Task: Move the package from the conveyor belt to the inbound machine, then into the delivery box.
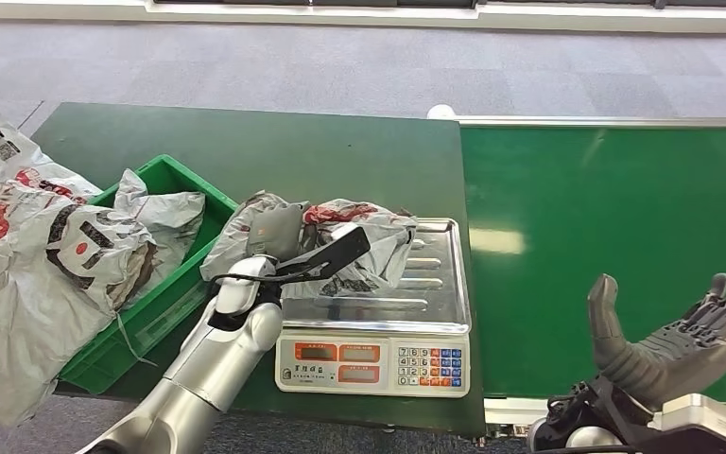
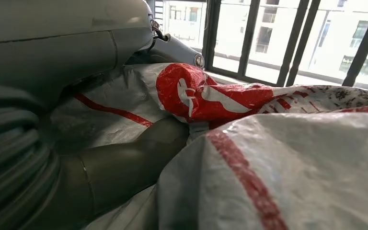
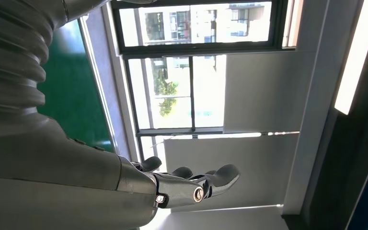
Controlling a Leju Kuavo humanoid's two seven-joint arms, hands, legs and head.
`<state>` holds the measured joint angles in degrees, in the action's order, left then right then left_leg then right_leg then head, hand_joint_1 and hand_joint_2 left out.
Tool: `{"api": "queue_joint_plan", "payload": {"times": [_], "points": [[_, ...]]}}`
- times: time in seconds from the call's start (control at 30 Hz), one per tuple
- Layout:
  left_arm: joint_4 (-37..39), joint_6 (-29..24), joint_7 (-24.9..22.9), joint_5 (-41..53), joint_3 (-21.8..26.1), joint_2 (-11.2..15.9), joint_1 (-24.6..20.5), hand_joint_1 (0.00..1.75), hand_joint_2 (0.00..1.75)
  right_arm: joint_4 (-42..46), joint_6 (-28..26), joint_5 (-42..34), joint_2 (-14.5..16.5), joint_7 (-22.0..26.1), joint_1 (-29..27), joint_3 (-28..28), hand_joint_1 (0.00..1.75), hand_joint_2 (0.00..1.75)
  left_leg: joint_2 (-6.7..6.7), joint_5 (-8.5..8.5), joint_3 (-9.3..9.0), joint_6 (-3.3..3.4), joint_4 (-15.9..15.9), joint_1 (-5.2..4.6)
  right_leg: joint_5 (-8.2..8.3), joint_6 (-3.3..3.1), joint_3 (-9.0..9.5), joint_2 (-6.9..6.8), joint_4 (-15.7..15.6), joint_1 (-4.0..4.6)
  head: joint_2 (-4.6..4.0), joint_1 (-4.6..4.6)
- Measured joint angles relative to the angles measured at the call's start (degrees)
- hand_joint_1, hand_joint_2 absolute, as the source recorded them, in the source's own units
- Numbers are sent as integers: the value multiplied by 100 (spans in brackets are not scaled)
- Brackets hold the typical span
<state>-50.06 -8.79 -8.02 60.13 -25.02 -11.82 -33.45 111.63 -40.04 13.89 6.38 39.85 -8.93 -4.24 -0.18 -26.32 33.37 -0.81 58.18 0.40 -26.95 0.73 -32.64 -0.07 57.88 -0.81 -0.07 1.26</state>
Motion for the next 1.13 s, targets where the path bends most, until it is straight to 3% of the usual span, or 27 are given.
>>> {"api": "queue_joint_plan", "payload": {"times": [0.17, 0.33, 0.5, 0.53, 0.67, 0.7, 0.87, 1.13], "points": [[-1003, -649, 53, -232, 395, 286, 82, 175, 175, 42, 1, 48, 69, 4, -85, 113, 0, 175, 3, 0, 16, 0, 1, 0, 1, 1, -18, 6, 1, 1, 0, 1], [-2361, -624, 86, -480, 1222, 767, -147, 175, 175, 53, -1, 2, 86, 11, -176, 219, 0, 175, 5, 3, 19, -6, -1, 4, 1, -2, -24, 7, 2, 10, 0, 1], [-2725, -709, 136, -518, 1917, 1235, -396, 175, 175, 52, 1, 16, 103, 9, -289, 263, 0, 175, 7, 4, 19, -8, -1, 10, 0, -4, -24, 8, 2, 15, 0, 1], [-2718, -758, 111, -490, 2030, 1304, -409, 165, 175, 52, 1, 39, 114, 4, -313, 264, 0, 175, 6, 4, 19, -8, -2, 11, 0, -4, -24, 7, 3, 15, 0, 1], [-2602, -865, 3, -459, 2454, 1515, -372, 7, 175, 68, 2, 166, 149, -113, -403, 263, 0, 175, 6, 4, 19, -9, -2, 14, 0, -4, -24, 7, 3, 13, 0, 1], [-2570, -869, -2, -476, 2551, 1549, -338, 0, 175, 78, 2, 194, 150, -150, -431, 261, 0, 175, 7, 4, 19, -9, -2, 14, 0, -4, -24, 8, 3, 12, 0, 1], [-2503, -873, 43, -524, 2864, 1617, -86, 0, 175, 100, 2, 267, 151, -252, -520, 250, 0, 175, 4, 4, 22, -8, -1, 14, 0, -4, -25, 5, 2, 10, 0, 1], [-2511, -876, 50, -525, 2960, 1619, 67, 0, 175, 100, 2, 274, 151, -262, -548, 247, 0, 175, 3, 4, 24, -8, -1, 13, 0, -4, -26, 4, 2, 10, 0, 1]]}}
